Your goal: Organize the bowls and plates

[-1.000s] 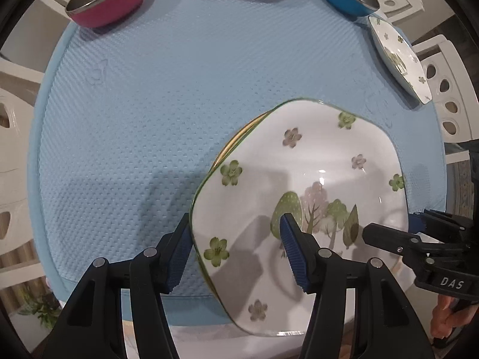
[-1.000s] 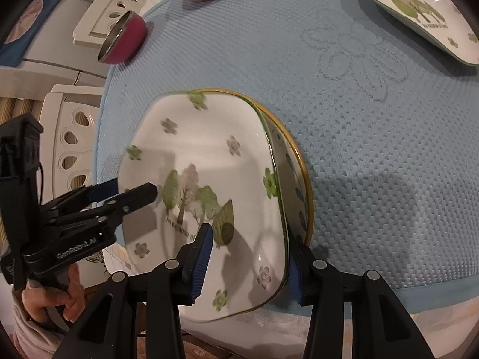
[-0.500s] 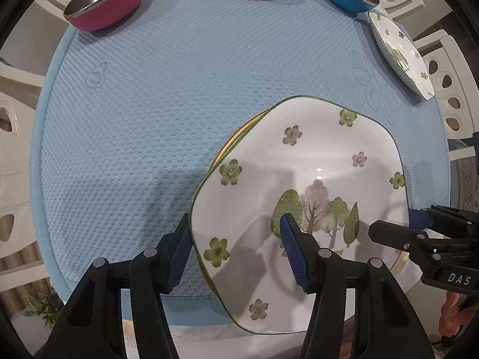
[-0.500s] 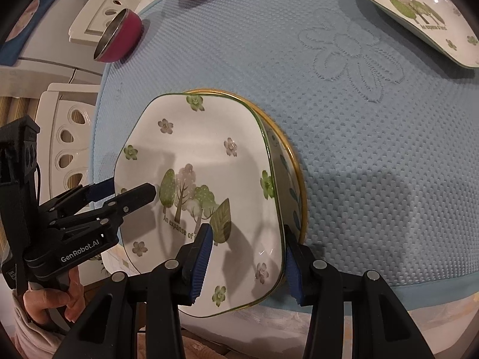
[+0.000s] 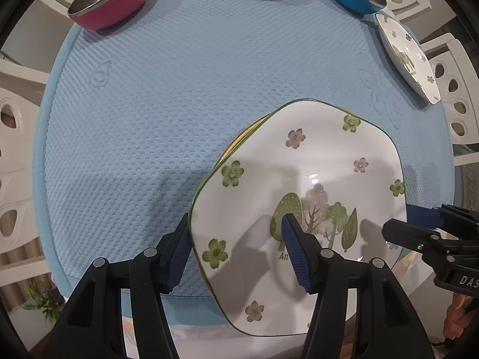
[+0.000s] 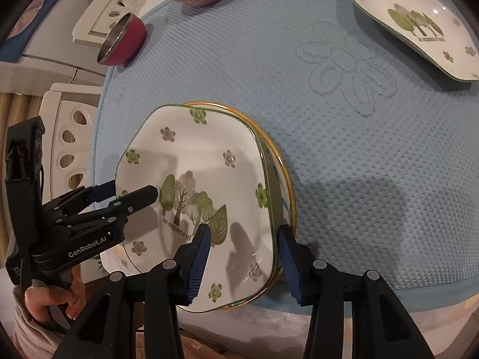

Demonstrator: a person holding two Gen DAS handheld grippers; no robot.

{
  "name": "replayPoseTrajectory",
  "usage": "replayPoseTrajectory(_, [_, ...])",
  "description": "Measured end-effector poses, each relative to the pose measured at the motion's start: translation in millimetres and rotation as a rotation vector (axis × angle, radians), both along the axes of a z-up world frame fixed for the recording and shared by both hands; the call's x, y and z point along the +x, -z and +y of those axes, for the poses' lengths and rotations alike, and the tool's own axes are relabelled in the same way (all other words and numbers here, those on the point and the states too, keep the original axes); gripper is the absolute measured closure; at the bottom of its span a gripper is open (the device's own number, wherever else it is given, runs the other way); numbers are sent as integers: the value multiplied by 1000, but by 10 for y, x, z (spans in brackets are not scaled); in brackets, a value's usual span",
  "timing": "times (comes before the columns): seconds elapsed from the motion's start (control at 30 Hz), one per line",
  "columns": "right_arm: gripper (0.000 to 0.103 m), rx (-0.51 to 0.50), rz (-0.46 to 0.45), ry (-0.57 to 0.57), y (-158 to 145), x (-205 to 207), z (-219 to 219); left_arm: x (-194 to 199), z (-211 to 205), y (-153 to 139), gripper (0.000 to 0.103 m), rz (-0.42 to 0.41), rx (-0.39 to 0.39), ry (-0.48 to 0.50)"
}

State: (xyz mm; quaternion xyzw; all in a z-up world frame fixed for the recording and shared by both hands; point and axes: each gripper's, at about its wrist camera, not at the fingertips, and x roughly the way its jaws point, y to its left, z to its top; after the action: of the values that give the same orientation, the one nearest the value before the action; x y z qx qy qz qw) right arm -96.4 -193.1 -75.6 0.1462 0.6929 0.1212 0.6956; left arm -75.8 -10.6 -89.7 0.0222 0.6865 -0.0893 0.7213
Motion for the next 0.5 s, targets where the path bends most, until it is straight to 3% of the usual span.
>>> replayPoseTrajectory(0.5, [54, 63, -20, 15, -78, -13, -325, 28, -133, 10, 46, -4, 58, -65])
